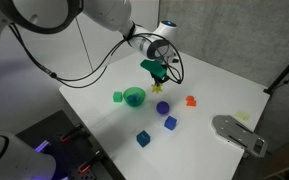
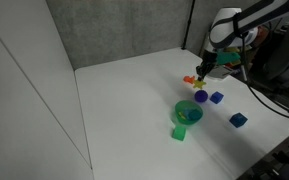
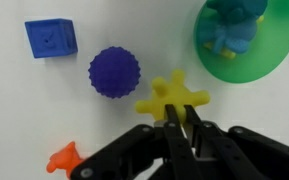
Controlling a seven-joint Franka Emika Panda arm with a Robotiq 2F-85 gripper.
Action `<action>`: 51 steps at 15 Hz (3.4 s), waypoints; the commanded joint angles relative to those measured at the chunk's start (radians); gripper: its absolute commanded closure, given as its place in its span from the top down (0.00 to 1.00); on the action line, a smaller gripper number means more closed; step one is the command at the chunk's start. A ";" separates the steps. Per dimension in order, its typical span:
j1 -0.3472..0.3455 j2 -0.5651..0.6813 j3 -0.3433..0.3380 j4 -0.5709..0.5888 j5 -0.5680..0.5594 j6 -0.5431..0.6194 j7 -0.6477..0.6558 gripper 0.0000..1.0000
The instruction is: Put the orange toy on the table then put the yellow toy in the bowl
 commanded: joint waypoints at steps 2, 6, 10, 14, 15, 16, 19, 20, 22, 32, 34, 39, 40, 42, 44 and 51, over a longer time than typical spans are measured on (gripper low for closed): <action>0.030 -0.121 0.023 -0.184 0.007 0.013 -0.058 0.04; 0.084 -0.139 0.029 -0.248 -0.010 0.052 -0.049 0.05; 0.122 -0.121 0.025 -0.279 -0.028 0.103 -0.041 0.05; 0.134 -0.107 0.022 -0.311 -0.052 0.191 -0.045 0.05; 0.136 -0.104 0.020 -0.318 -0.060 0.217 -0.043 0.05; 0.136 -0.101 0.020 -0.323 -0.067 0.234 -0.042 0.05; 0.135 -0.103 0.022 -0.337 -0.080 0.266 -0.040 0.39; 0.133 -0.105 0.025 -0.342 -0.080 0.271 -0.042 0.45; 0.126 -0.113 0.033 -0.343 -0.070 0.264 -0.047 0.61; 0.116 -0.224 0.017 -0.329 -0.058 0.105 -0.019 1.00; 0.116 -0.251 0.005 -0.328 -0.061 0.070 -0.012 1.00; 0.109 -0.335 -0.027 -0.339 -0.062 -0.017 0.001 1.00; 0.107 -0.357 -0.033 -0.342 -0.062 -0.041 0.004 1.00; 0.103 -0.408 -0.043 -0.350 -0.061 -0.092 0.008 1.00; 0.099 -0.465 -0.056 -0.356 -0.068 -0.146 0.017 1.00; 0.080 -0.661 -0.095 -0.307 -0.085 -0.401 0.030 1.00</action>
